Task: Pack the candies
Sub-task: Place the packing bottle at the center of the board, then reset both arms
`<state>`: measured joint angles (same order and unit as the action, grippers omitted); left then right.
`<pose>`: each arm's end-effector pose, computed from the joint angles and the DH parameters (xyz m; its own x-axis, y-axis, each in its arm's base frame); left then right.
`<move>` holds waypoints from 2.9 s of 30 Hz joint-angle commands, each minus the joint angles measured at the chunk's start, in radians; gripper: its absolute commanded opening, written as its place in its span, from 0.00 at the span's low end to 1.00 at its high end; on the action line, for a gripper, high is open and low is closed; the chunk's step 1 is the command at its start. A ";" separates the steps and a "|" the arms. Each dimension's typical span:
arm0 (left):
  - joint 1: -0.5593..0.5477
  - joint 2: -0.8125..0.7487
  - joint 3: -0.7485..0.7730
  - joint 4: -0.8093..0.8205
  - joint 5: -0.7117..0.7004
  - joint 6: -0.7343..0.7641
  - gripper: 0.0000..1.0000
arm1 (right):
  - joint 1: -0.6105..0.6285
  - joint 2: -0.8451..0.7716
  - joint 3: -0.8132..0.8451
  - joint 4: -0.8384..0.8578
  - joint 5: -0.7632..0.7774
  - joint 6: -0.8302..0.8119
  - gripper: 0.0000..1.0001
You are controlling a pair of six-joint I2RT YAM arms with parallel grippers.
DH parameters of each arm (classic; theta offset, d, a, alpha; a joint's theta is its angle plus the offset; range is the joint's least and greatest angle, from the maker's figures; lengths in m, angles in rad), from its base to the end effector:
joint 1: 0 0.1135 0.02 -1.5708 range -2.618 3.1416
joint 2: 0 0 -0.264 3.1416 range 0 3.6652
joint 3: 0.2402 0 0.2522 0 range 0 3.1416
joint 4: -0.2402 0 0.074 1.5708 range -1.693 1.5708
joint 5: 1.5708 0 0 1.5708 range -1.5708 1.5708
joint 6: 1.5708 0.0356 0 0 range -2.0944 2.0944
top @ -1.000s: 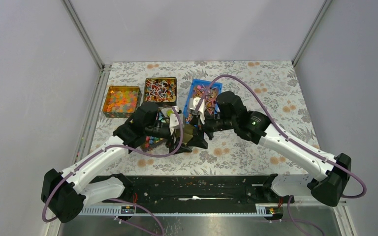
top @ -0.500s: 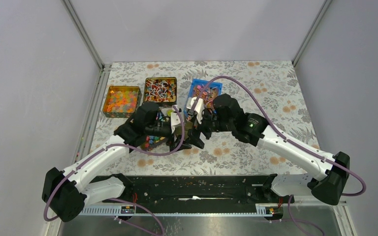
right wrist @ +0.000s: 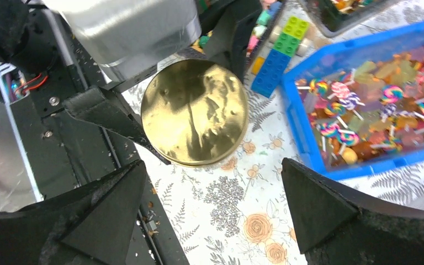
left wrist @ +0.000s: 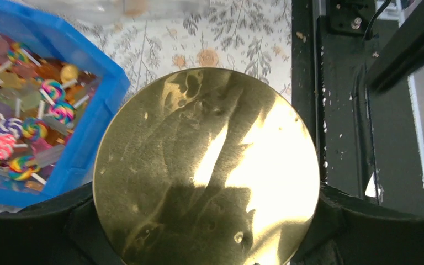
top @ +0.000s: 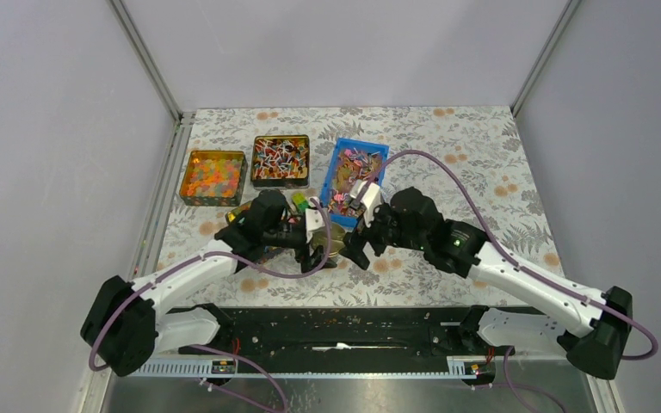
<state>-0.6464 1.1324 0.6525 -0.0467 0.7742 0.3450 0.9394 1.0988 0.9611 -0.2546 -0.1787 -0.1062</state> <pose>0.1757 -0.1638 0.2427 -0.0687 0.3548 -0.9324 0.9950 0.0921 -0.0383 0.1434 0.2068 0.3328 -0.1299 -0.3544 -0.9260 -0.9102 0.4131 -0.0304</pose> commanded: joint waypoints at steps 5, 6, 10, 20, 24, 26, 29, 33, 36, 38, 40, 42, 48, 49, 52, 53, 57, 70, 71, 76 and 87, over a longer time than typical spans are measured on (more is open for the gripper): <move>-0.042 0.160 -0.021 0.213 -0.050 0.087 0.52 | -0.034 -0.127 -0.043 0.001 0.153 0.064 1.00; -0.050 0.184 -0.017 0.221 -0.056 0.101 0.52 | -0.035 -0.134 -0.042 -0.011 0.160 0.062 1.00; -0.085 0.276 -0.019 0.285 -0.079 0.111 0.52 | -0.037 -0.147 -0.039 -0.033 0.173 0.062 1.00; -0.112 0.371 -0.045 0.350 -0.161 0.096 0.65 | -0.037 -0.163 -0.046 -0.056 0.199 0.064 1.00; -0.116 0.379 -0.063 0.367 -0.161 0.081 0.70 | -0.037 -0.163 -0.045 -0.062 0.212 0.061 1.00; -0.118 0.380 -0.068 0.369 -0.166 0.071 0.84 | -0.038 -0.166 -0.046 -0.062 0.218 0.062 0.99; -0.121 0.377 -0.073 0.370 -0.169 0.060 0.99 | -0.037 -0.166 -0.054 -0.063 0.231 0.066 1.00; -0.124 0.361 -0.074 0.361 -0.172 0.061 0.99 | -0.038 -0.171 -0.063 -0.062 0.242 0.069 1.00; -0.124 0.347 -0.075 0.341 -0.176 0.066 0.99 | -0.037 -0.170 -0.064 -0.063 0.246 0.066 1.00; -0.124 0.330 -0.078 0.331 -0.176 0.066 0.99 | -0.038 -0.169 -0.065 -0.062 0.247 0.065 1.00; -0.124 0.307 -0.080 0.318 -0.181 0.061 0.99 | -0.038 -0.167 -0.066 -0.063 0.246 0.065 1.00; -0.124 0.271 -0.082 0.309 -0.187 0.043 0.99 | -0.039 -0.165 -0.068 -0.062 0.243 0.066 1.00; -0.125 0.157 -0.112 0.312 -0.194 -0.054 0.99 | -0.039 -0.149 -0.069 -0.062 0.222 0.076 1.00; -0.125 0.139 -0.118 0.312 -0.201 -0.069 0.99 | -0.039 -0.146 -0.069 -0.062 0.219 0.078 1.00; -0.120 0.087 -0.135 0.318 -0.228 -0.107 0.99 | -0.039 -0.135 -0.066 -0.062 0.213 0.084 1.00; -0.115 0.073 -0.140 0.324 -0.234 -0.121 0.99 | -0.039 -0.131 -0.065 -0.062 0.210 0.085 1.00; -0.057 0.036 -0.157 0.392 -0.236 -0.225 0.99 | -0.051 -0.114 -0.061 -0.062 0.190 0.091 1.00; 0.287 -0.082 -0.257 0.697 -0.211 -0.655 0.99 | -0.414 -0.182 -0.313 0.079 0.155 0.275 1.00; 0.321 -0.102 -0.270 0.704 -0.224 -0.673 0.99 | -0.445 -0.197 -0.338 0.082 0.184 0.282 1.00; 0.479 -0.249 -0.318 0.619 -0.346 -0.696 0.99 | -0.585 -0.281 -0.449 0.119 0.279 0.273 1.00; 0.551 -0.412 -0.343 0.392 -0.718 -0.287 0.99 | -0.720 -0.250 -0.570 0.360 0.256 0.118 1.00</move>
<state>-0.1017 0.7059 0.3183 0.3798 0.2295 -0.1421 0.2375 0.8040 0.3996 -0.0666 0.0864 0.0975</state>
